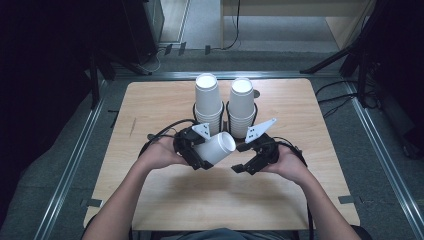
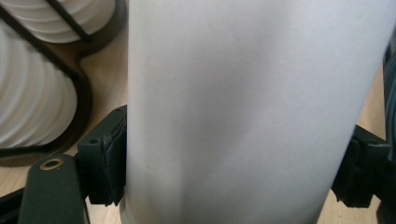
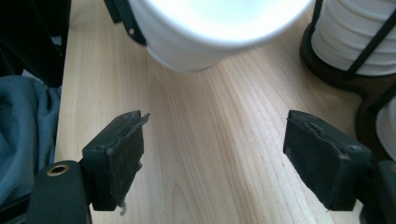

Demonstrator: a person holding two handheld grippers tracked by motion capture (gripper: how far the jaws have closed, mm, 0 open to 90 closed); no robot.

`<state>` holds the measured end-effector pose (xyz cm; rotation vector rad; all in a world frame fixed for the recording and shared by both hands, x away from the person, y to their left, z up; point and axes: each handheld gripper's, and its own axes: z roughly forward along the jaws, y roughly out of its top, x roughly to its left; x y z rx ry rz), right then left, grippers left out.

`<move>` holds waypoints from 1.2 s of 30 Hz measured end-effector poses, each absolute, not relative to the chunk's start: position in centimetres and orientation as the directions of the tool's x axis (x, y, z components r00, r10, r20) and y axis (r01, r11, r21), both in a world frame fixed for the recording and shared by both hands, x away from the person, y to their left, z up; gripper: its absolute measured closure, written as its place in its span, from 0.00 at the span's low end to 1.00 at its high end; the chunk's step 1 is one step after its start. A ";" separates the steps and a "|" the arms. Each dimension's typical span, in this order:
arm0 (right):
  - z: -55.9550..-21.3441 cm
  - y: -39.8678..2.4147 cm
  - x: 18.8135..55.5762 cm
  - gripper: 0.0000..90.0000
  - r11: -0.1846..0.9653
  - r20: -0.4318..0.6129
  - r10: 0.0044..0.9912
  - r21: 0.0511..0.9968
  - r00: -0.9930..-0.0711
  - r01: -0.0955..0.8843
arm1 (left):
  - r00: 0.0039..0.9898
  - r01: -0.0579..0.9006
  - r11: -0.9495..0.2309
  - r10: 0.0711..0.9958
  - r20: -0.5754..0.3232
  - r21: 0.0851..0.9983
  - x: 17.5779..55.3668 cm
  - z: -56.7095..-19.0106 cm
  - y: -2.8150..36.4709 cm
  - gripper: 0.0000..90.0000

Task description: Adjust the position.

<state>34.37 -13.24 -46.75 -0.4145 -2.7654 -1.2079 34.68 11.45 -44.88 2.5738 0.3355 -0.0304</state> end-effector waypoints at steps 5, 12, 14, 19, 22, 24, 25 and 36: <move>-46.8 -13.6 34.3 0.23 0.640 0.190 0.222 0.712 -0.956 0.290 | 0.975 0.222 -0.858 0.205 -0.086 0.463 34.9 -45.9 10.3 0.18; -46.7 -13.6 34.1 0.23 0.632 0.178 0.215 0.724 -0.960 0.275 | 0.980 0.196 -0.883 0.170 -0.100 0.427 34.9 -46.9 9.0 0.18; -46.6 -13.5 34.1 0.23 0.634 0.178 0.209 0.724 -0.962 0.272 | 0.983 0.179 -0.890 0.147 -0.108 0.419 34.7 -47.3 8.4 0.17; -46.6 -12.8 33.9 0.22 0.645 0.179 0.179 0.720 -0.967 0.253 | 0.986 0.158 -0.896 0.122 -0.113 0.416 34.3 -47.5 7.7 0.17; -46.7 -12.2 33.8 0.22 0.655 0.176 0.155 0.718 -0.972 0.235 | 0.988 0.140 -0.901 0.102 -0.112 0.411 34.1 -47.6 7.4 0.17; -46.7 -11.9 33.8 0.22 0.659 0.177 0.148 0.716 -0.973 0.231 | 0.989 0.132 -0.901 0.093 -0.112 0.413 34.0 -47.7 7.3 0.17; -46.8 -11.7 33.7 0.22 0.666 0.181 0.143 0.710 -0.973 0.230 | 0.989 0.133 -0.902 0.092 -0.117 0.411 34.0 -47.7 7.3 0.17; -46.3 -11.9 33.8 0.26 0.659 0.190 0.134 0.716 -0.973 0.230 | 0.980 0.197 -0.843 0.148 -0.136 0.501 34.3 -46.9 8.3 0.01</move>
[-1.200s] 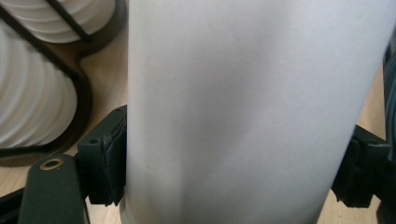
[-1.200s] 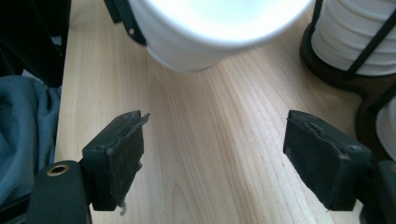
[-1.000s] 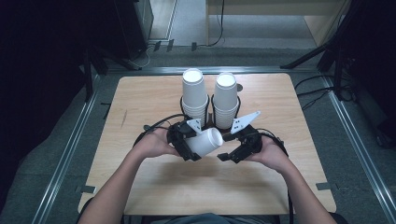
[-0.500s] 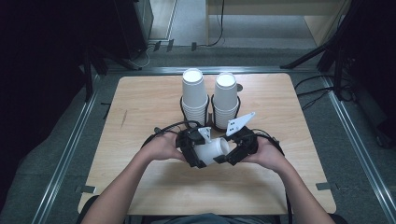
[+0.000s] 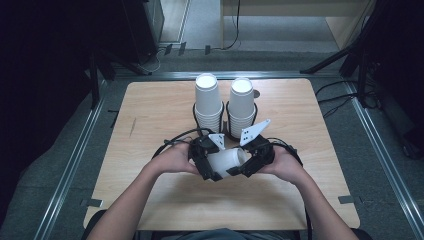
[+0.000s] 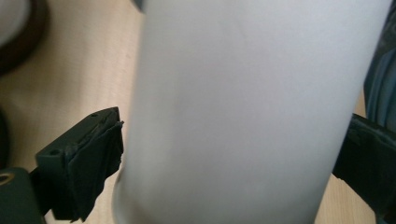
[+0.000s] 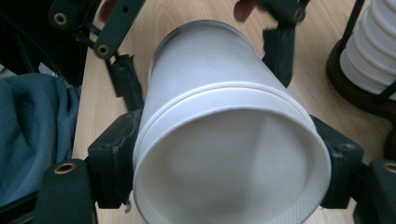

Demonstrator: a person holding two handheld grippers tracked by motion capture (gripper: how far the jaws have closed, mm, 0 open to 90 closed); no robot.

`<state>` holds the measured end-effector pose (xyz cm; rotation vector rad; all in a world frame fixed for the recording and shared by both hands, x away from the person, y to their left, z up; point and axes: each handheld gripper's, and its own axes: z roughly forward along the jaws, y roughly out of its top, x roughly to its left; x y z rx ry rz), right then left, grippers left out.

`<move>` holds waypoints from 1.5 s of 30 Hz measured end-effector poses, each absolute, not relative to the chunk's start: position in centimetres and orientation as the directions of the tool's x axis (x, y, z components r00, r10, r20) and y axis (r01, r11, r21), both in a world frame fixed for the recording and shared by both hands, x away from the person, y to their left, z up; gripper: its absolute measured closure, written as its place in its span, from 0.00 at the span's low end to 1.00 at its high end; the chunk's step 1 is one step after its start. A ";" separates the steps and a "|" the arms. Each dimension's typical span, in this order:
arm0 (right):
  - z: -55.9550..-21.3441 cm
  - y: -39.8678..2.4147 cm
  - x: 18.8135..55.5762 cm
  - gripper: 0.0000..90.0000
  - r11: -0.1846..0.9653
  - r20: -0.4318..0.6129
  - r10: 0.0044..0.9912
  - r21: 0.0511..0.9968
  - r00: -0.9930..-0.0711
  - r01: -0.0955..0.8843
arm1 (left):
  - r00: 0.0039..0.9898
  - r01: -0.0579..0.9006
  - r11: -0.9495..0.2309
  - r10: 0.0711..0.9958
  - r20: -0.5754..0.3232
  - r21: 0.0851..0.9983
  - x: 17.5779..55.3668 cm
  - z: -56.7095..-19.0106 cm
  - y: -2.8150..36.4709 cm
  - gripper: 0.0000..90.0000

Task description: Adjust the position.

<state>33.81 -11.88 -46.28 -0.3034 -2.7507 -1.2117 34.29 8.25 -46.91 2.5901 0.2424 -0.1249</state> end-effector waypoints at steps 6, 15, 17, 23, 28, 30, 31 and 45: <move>-46.1 -12.5 34.0 0.26 0.642 0.190 0.147 0.728 -0.971 0.239 | 0.975 0.221 -0.803 0.180 -0.128 0.554 34.5 -46.4 9.1 0.00; -45.4 -13.8 34.2 0.26 0.602 0.178 0.172 0.759 -0.969 0.246 | 0.967 0.253 -0.743 0.213 -0.140 0.619 34.6 -45.8 10.4 0.00; -45.0 -14.1 34.2 0.26 0.586 0.166 0.177 0.774 -0.970 0.240 | 0.963 0.268 -0.724 0.226 -0.148 0.636 34.7 -45.7 10.9 0.00; -44.2 -14.8 34.2 0.26 0.544 0.162 0.182 0.805 -0.970 0.237 | 0.954 0.298 -0.653 0.232 -0.191 0.696 34.9 -45.3 11.9 0.00; -43.7 -14.8 34.1 0.26 0.523 0.152 0.184 0.822 -0.971 0.227 | 0.952 0.305 -0.616 0.222 -0.211 0.726 34.8 -45.6 12.3 0.00; -43.4 -14.8 34.0 0.26 0.511 0.152 0.180 0.830 -0.972 0.224 | 0.950 0.310 -0.603 0.219 -0.220 0.735 34.8 -45.6 12.3 0.00; -43.3 -14.7 34.0 0.26 0.504 0.150 0.176 0.835 -0.973 0.220 | 0.951 0.308 -0.598 0.213 -0.224 0.739 34.8 -45.6 12.2 0.00; -42.7 -14.1 33.7 0.26 0.433 0.183 0.131 0.873 -0.974 0.222 | 0.952 0.305 -0.524 0.164 -0.257 0.795 34.4 -45.5 11.6 0.00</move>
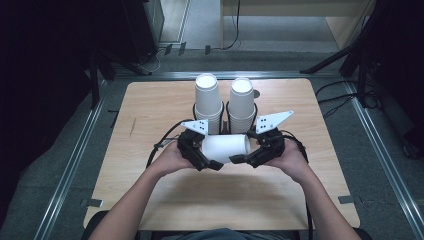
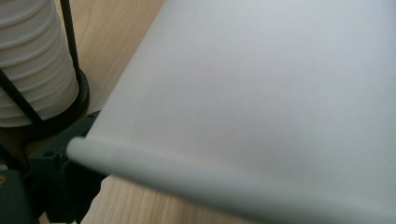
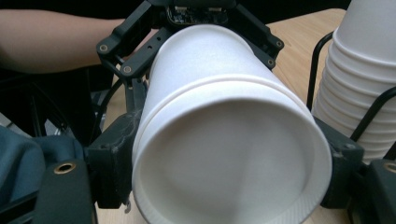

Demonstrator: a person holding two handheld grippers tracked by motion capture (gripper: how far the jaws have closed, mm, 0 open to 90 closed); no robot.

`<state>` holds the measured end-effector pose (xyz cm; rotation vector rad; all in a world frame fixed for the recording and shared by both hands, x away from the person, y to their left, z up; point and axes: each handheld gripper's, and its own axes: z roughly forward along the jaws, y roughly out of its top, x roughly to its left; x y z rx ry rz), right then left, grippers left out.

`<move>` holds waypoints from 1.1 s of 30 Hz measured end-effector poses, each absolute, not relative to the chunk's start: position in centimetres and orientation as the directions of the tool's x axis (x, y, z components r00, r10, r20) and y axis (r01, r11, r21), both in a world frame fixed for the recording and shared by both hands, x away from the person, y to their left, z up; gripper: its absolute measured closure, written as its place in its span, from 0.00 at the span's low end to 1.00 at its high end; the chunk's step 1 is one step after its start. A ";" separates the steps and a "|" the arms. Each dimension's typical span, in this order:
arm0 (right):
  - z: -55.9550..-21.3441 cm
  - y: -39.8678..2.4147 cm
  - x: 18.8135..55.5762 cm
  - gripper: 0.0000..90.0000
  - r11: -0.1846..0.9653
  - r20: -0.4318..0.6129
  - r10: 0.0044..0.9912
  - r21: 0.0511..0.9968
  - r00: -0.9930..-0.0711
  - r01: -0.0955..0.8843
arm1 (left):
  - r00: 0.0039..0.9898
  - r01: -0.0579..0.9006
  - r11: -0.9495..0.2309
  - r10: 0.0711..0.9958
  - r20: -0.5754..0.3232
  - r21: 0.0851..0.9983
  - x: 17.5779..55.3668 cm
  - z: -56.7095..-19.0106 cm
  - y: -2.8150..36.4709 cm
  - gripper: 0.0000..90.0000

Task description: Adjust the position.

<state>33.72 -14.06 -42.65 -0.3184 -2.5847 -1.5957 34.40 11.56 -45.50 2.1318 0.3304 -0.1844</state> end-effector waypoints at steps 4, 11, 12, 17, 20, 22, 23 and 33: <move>-42.7 -14.0 33.7 0.26 0.422 0.187 0.125 0.879 -0.975 0.222 | 0.960 0.282 -0.506 0.149 -0.239 0.815 34.2 -45.3 11.7 0.07; -42.7 -14.1 33.9 0.26 0.406 0.201 0.120 0.884 -0.972 0.233 | 0.961 0.276 -0.500 0.149 -0.232 0.821 34.2 -44.9 12.0 0.11; -42.7 -14.1 33.9 0.26 0.406 0.206 0.119 0.883 -0.971 0.237 | 0.961 0.275 -0.508 0.146 -0.233 0.816 34.2 -44.9 12.0 0.12; -42.8 -14.0 34.0 0.20 0.429 0.206 0.127 0.871 -0.970 0.241 | 0.959 0.281 -0.531 0.143 -0.243 0.800 34.3 -44.9 12.1 0.14; -43.0 -13.9 33.9 0.17 0.478 0.190 0.146 0.845 -0.971 0.237 | 0.957 0.289 -0.537 0.149 -0.248 0.792 34.3 -44.8 12.3 0.14; -43.2 -13.8 33.9 0.16 0.506 0.189 0.159 0.827 -0.969 0.244 | 0.950 0.311 -0.534 0.156 -0.270 0.786 34.4 -44.7 12.7 0.14; -43.3 -13.8 33.9 0.16 0.519 0.185 0.167 0.819 -0.968 0.246 | 0.945 0.326 -0.535 0.158 -0.286 0.780 34.4 -44.8 12.8 0.14; -44.9 -13.8 33.8 0.17 0.614 0.169 0.180 0.750 -0.969 0.245 | 0.939 0.343 -0.583 0.216 -0.267 0.737 34.5 -44.3 14.1 0.13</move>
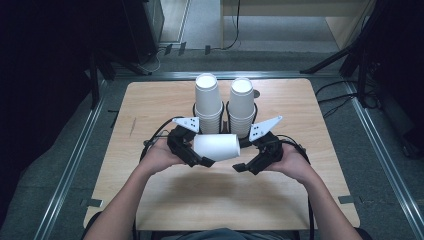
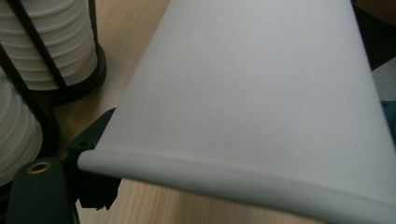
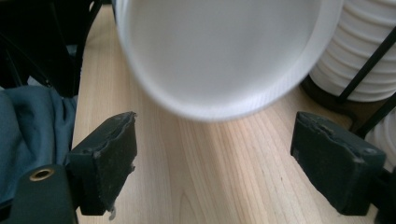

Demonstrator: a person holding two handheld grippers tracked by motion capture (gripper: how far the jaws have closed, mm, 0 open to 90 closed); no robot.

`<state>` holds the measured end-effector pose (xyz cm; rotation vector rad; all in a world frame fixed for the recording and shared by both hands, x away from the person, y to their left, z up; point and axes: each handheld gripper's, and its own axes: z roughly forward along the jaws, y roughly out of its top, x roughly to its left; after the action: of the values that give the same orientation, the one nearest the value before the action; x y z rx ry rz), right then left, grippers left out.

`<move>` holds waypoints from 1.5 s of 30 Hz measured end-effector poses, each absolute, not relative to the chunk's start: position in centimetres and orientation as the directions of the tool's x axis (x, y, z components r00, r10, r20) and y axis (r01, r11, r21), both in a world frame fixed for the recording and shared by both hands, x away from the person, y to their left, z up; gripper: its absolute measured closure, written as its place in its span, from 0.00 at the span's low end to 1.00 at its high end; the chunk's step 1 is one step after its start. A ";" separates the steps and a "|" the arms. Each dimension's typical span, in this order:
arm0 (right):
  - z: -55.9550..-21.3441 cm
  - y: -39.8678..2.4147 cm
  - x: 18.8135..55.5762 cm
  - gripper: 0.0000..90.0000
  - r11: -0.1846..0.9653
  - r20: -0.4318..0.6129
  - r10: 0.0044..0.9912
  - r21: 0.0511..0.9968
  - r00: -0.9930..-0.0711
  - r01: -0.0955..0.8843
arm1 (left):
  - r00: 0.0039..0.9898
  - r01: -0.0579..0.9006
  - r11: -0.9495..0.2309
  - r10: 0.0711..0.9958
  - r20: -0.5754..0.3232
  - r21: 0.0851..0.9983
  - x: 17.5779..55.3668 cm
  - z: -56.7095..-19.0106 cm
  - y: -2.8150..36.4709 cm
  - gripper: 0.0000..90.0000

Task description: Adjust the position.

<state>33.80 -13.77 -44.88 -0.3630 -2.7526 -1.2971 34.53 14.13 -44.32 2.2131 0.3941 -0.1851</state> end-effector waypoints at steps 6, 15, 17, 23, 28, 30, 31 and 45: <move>-45.5 -13.8 33.9 0.17 0.640 0.164 0.181 0.729 -0.970 0.242 | 0.942 0.336 -0.626 0.242 -0.234 0.704 34.7 -43.7 14.6 0.13; -46.2 -13.9 34.1 0.18 0.667 0.139 0.195 0.707 -0.971 0.235 | 0.946 0.323 -0.706 0.270 -0.182 0.630 34.9 -42.8 14.6 0.13; -46.2 -13.8 34.2 0.18 0.666 0.136 0.197 0.708 -0.971 0.234 | 0.948 0.317 -0.728 0.268 -0.173 0.608 35.1 -42.9 14.3 0.13; -46.3 -13.8 34.2 0.18 0.669 0.130 0.198 0.707 -0.972 0.231 | 0.950 0.312 -0.775 0.253 -0.182 0.549 35.4 -43.4 13.4 0.13; -46.2 -13.6 34.2 0.18 0.666 0.133 0.203 0.708 -0.970 0.236 | 0.953 0.302 -0.815 0.243 -0.181 0.494 35.3 -44.3 12.2 0.13; -46.2 -13.5 34.1 0.18 0.665 0.130 0.198 0.710 -0.971 0.231 | 0.952 0.303 -0.826 0.245 -0.183 0.476 35.2 -44.6 11.7 0.13; -46.2 -13.5 34.1 0.18 0.665 0.130 0.198 0.710 -0.971 0.231 | 0.952 0.303 -0.826 0.245 -0.183 0.476 35.2 -44.6 11.7 0.13; -46.9 -11.7 33.9 0.18 0.700 0.111 0.151 0.689 -0.982 0.186 | 0.961 0.271 -0.881 0.226 -0.160 0.388 34.9 -46.0 8.8 0.12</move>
<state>33.91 -11.67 -46.93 -0.2831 -2.8545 -1.1653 34.90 8.77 -45.95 2.6953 0.3572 -0.1529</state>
